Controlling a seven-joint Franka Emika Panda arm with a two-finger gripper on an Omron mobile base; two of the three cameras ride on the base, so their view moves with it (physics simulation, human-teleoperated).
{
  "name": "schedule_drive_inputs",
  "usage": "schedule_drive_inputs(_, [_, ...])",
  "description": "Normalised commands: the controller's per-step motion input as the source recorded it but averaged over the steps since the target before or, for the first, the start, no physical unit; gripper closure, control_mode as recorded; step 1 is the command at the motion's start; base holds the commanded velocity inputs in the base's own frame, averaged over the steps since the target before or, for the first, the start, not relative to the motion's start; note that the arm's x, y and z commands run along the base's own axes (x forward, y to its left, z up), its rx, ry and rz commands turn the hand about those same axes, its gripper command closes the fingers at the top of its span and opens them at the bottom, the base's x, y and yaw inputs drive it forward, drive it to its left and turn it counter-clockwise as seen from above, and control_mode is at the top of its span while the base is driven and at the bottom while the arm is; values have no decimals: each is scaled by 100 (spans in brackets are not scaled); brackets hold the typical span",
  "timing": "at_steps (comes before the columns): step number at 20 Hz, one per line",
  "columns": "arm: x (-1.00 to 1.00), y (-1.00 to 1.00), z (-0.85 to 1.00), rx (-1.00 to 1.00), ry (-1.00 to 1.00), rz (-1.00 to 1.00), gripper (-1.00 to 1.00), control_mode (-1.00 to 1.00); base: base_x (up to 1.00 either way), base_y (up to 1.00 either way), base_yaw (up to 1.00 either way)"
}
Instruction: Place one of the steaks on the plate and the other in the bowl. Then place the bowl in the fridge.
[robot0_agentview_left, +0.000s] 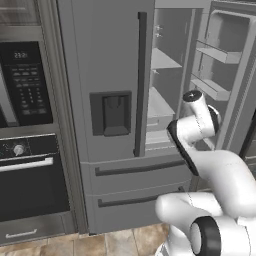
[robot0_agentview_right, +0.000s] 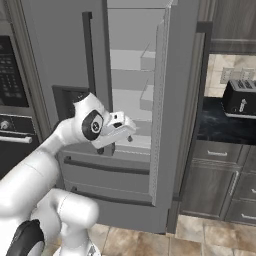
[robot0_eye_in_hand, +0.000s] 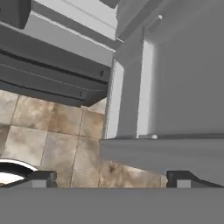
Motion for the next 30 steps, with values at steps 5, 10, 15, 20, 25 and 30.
schedule_drive_inputs(5, [0,48,-60,77,-5,-7,-100,-100,0,0,0])
schedule_drive_inputs(10, [39,91,-3,-3,-49,-1,-100,-100,0,0,0])
schedule_drive_inputs(15, [68,75,33,-3,-36,-6,-100,-100,0,0,0])
schedule_drive_inputs(20, [42,51,48,3,-24,-26,-100,-100,0,0,0])
schedule_drive_inputs(25, [29,57,42,0,-6,-3,-100,-100,0,0,0])
schedule_drive_inputs(30, [14,-1,25,15,1,0,-100,-100,0,0,0])
